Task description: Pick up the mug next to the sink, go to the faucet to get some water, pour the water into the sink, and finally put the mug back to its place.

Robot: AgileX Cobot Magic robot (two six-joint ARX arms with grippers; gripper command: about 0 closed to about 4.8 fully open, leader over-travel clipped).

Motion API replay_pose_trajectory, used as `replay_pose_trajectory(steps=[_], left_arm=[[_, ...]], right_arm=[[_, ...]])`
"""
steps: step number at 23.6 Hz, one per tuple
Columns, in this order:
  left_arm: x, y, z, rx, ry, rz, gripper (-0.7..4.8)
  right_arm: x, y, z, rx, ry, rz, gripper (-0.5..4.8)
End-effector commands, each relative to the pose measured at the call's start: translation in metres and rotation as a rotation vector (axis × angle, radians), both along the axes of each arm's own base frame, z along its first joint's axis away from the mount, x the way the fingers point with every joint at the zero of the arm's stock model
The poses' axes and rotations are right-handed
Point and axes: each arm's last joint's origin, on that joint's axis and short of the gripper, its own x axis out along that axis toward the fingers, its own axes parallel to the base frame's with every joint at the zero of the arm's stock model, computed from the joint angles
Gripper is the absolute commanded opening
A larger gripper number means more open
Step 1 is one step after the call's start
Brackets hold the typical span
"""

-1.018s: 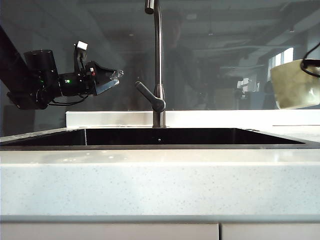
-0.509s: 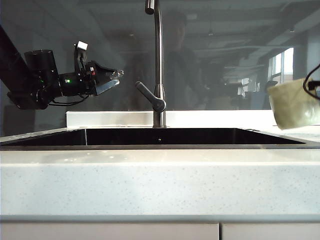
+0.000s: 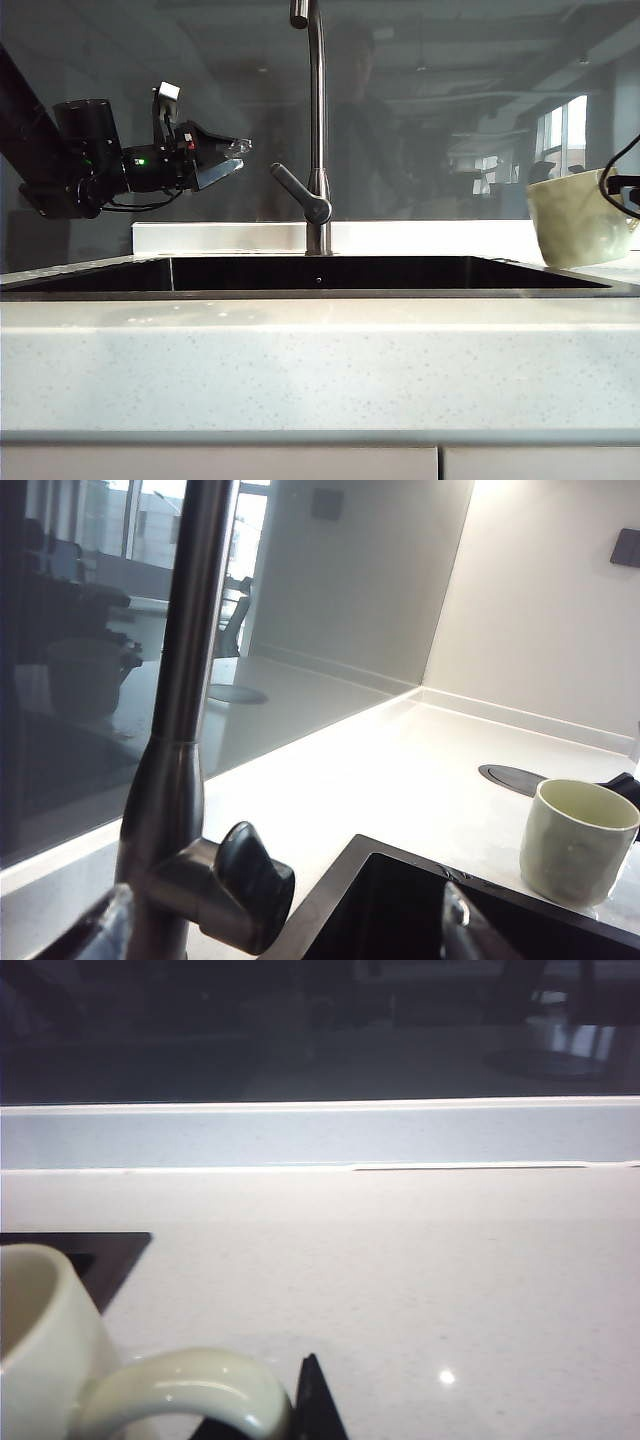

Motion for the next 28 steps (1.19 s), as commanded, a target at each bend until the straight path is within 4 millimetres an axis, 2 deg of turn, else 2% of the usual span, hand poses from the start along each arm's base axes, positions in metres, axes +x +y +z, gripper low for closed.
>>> replay_pose_trajectory(steps=[1,8,28], left_arm=[[-0.0013,0.0001,0.0056,-0.002,-0.02,-0.001,3.95],[-0.0013,0.0003,0.0055,-0.002,-0.019,-0.001,3.95],[-0.0014,0.0002,0.0054,-0.001,-0.016,-0.007,3.95]], right_arm=[[0.0021,0.0076,0.0103,0.0,-0.075,0.029,-0.01],[0.0045,0.0159,0.0066,0.004,-0.067,0.024,-0.01],[0.0036,0.0076,0.0016,0.012,-0.016,-0.043,0.0]])
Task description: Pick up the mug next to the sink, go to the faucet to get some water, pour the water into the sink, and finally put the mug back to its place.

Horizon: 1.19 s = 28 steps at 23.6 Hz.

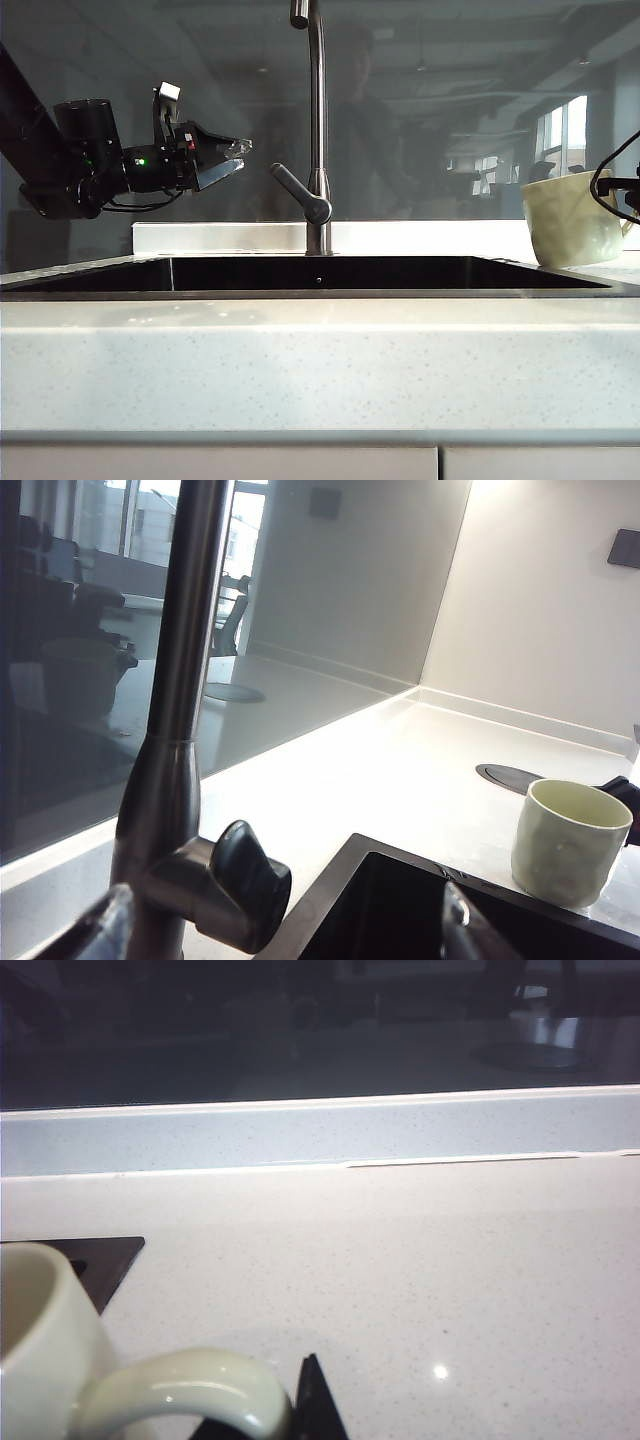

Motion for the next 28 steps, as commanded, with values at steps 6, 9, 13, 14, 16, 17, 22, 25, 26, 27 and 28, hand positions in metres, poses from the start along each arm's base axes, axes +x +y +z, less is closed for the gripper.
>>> replay_pose_trajectory(steps=[6,9,13,14,16,17,22,25,26,27,28], left_arm=[[-0.001,0.001,0.005,-0.003,-0.011,-0.006,3.95],[-0.001,0.001,0.005,-0.005,-0.006,-0.008,3.95],[-0.001,0.001,0.005,-0.005,-0.006,-0.008,3.95],[-0.001,0.001,0.005,-0.005,-0.006,-0.007,3.95],[-0.001,0.001,0.005,-0.005,-0.006,-0.007,3.95],[-0.001,0.001,0.005,-0.005,-0.006,-0.007,3.95],[-0.001,0.001,0.005,-0.005,-0.006,-0.007,3.95],[-0.001,0.001,0.005,-0.005,-0.006,-0.007,3.95],[-0.001,0.001,0.005,-0.005,-0.006,-0.007,3.95],[-0.001,0.001,0.005,-0.005,-0.006,-0.007,3.95],[-0.001,0.001,0.005,-0.005,-0.006,-0.007,3.95]], right_arm=[[0.0,-0.001,0.002,-0.002,0.004,-0.005,0.58],[0.0,-0.003,-0.001,0.005,0.041,-0.012,0.6],[-0.001,-0.005,-0.005,0.011,0.072,-0.019,1.23],[-0.001,-0.007,-0.005,0.012,0.076,-0.023,1.24],[-0.001,-0.007,-0.005,0.012,0.08,-0.025,1.24],[-0.001,-0.008,-0.005,0.013,0.08,-0.027,1.24],[-0.001,-0.008,-0.006,0.015,0.091,-0.027,1.26],[-0.002,-0.008,-0.005,0.015,0.09,-0.027,1.26],[-0.002,-0.008,-0.005,0.015,0.09,-0.027,1.26],[-0.002,-0.008,-0.005,0.015,0.09,-0.027,1.27],[-0.002,-0.008,-0.005,0.015,0.091,-0.027,1.27]])
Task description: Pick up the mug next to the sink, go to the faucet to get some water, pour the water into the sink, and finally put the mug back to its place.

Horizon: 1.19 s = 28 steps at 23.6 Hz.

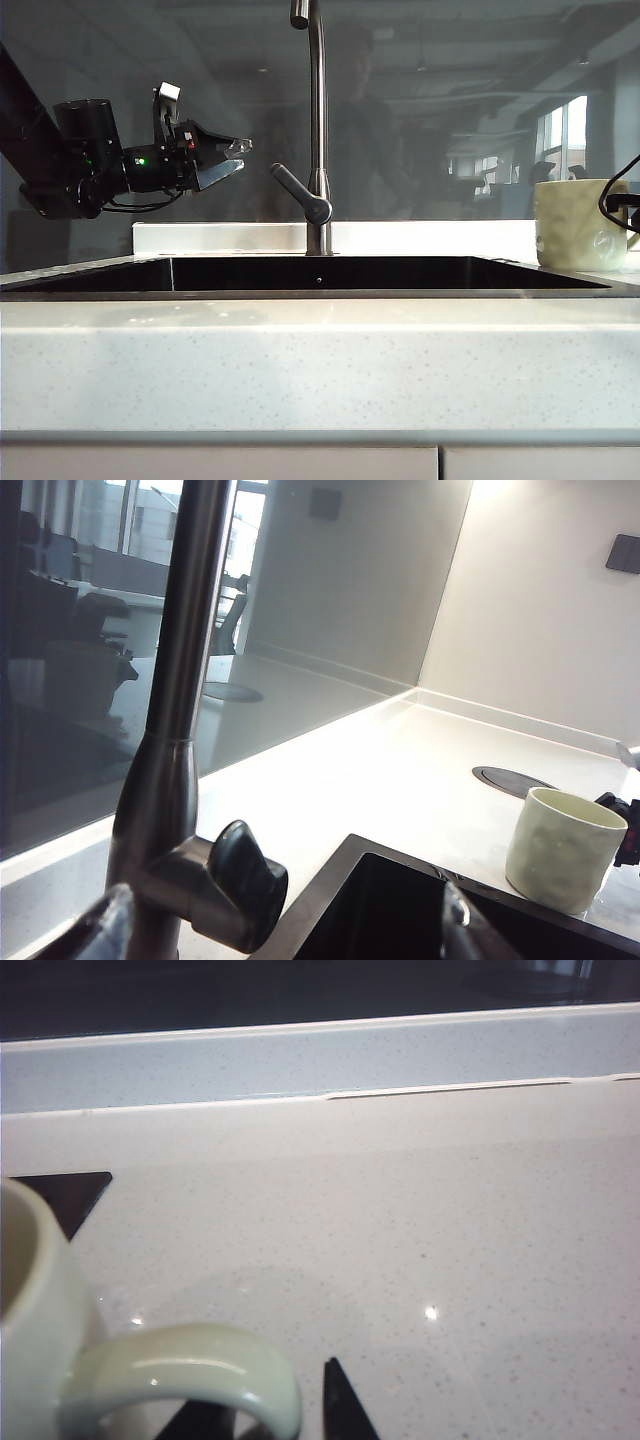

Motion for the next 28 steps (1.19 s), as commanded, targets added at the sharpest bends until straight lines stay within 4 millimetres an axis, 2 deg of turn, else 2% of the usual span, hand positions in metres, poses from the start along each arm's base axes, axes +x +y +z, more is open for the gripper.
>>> replay_pose_trajectory(steps=[1,11,14,25,27,28], left_arm=[[-0.001,0.001,0.005,0.0,-0.021,-0.003,3.95],[-0.001,0.001,0.005,-0.002,-0.02,0.0,3.95],[-0.001,0.001,0.005,-0.001,-0.02,-0.001,3.95],[-0.001,0.001,0.005,-0.018,0.027,-0.015,3.94],[-0.001,0.001,0.005,-0.023,0.041,-0.019,3.94],[-0.001,0.001,0.006,-0.027,0.05,-0.022,3.77]], right_arm=[[-0.001,0.0,0.004,-0.005,-0.018,-0.004,1.27],[-0.02,0.002,0.004,-0.01,-0.018,-0.059,1.28],[-0.023,0.003,0.006,-0.01,-0.022,-0.062,1.66],[-0.059,0.012,0.033,0.009,-0.058,-0.053,1.7],[-0.069,0.015,0.04,0.085,-0.045,-0.056,1.44],[-0.076,0.017,0.046,0.121,-0.037,-0.027,0.76]])
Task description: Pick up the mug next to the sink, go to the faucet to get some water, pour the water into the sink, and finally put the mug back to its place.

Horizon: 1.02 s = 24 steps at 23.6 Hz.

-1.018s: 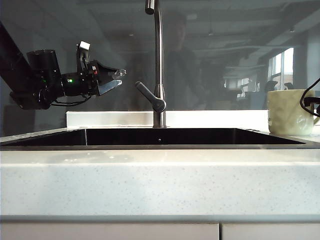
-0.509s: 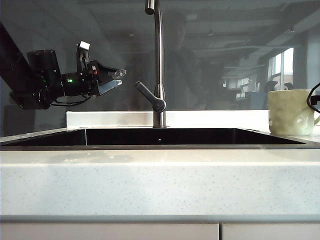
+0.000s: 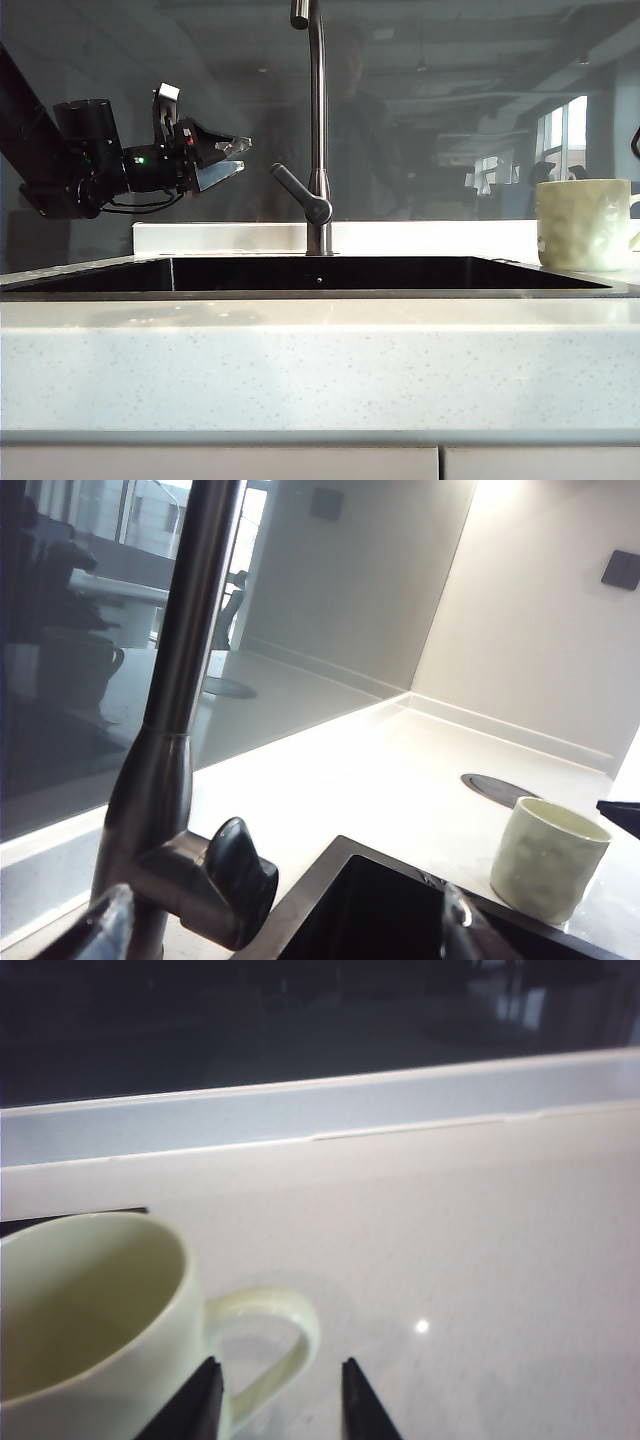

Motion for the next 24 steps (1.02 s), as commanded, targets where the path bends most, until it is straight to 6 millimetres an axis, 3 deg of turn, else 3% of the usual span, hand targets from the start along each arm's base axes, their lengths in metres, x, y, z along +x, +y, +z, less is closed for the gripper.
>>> replay_pose_trajectory(steps=[1,2,4,5,14,22,24], left_arm=[[-0.002,0.001,0.007,-0.014,0.002,-0.014,3.13],[-0.003,0.001,0.007,-0.016,0.002,-0.026,2.37],[-0.005,0.003,0.01,-0.015,-0.009,-0.048,0.2],[-0.006,0.004,0.011,-0.021,-0.013,-0.055,-0.01],[-0.022,0.024,0.037,-0.113,-0.05,-0.079,-0.03],[-0.046,0.027,0.102,-0.1,-0.171,-0.092,-0.02],[-0.058,0.028,0.125,-0.094,-0.222,-0.096,-0.02]], right_arm=[[-0.014,0.005,0.014,0.099,0.01,0.047,0.38],[-0.017,0.006,0.017,0.1,0.01,0.067,0.0],[-0.023,0.009,0.025,0.1,0.006,0.089,-0.09],[-0.027,0.012,0.029,0.099,0.003,0.097,-0.09],[-0.057,0.028,0.057,0.088,-0.046,0.152,-0.09],[-0.074,0.031,0.074,0.07,-0.134,0.16,-0.09],[-0.075,0.031,0.076,0.068,-0.144,0.161,-0.09]])
